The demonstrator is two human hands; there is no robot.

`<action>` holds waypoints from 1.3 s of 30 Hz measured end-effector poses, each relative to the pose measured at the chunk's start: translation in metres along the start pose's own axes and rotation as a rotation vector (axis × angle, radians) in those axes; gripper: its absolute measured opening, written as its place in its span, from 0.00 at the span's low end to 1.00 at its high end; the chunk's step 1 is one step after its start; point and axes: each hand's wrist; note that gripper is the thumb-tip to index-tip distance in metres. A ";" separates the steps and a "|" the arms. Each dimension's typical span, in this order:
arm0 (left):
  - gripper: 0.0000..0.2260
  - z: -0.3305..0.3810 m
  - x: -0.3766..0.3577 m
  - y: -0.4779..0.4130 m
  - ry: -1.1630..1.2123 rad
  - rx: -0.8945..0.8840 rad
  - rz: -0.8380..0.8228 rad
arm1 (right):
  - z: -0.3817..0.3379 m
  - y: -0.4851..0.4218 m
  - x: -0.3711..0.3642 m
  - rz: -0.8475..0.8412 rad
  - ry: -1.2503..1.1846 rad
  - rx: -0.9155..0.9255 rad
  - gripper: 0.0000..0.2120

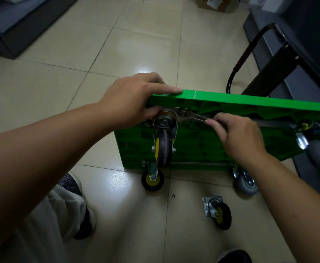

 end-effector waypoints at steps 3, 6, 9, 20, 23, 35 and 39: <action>0.26 0.000 0.000 0.000 -0.011 0.002 0.004 | -0.010 0.016 -0.036 -0.109 -0.402 -0.164 0.14; 0.26 -0.001 -0.001 -0.001 -0.016 -0.004 0.002 | -0.022 0.028 -0.059 -0.130 -0.613 -0.251 0.17; 0.26 -0.002 0.000 -0.002 -0.018 0.003 -0.013 | -0.018 0.022 -0.049 -0.231 -0.693 -0.258 0.17; 0.26 -0.001 0.001 -0.002 0.011 0.006 -0.045 | 0.042 0.019 -0.012 -0.955 0.316 -0.236 0.19; 0.26 0.000 0.002 -0.002 0.006 0.009 -0.039 | 0.030 0.009 0.008 -0.815 0.227 -0.166 0.22; 0.27 0.001 0.001 -0.003 -0.013 0.008 -0.037 | -0.028 -0.014 0.067 -0.197 0.314 0.056 0.21; 0.27 0.001 0.001 -0.002 -0.017 0.011 -0.038 | -0.036 -0.016 0.059 -0.138 0.406 0.049 0.20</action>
Point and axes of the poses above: each hand's wrist, its own y-axis away from the middle knuckle, its own x-axis out of the back of the hand, z = x × y, and after that the axes turned 2 degrees about -z, right-handed
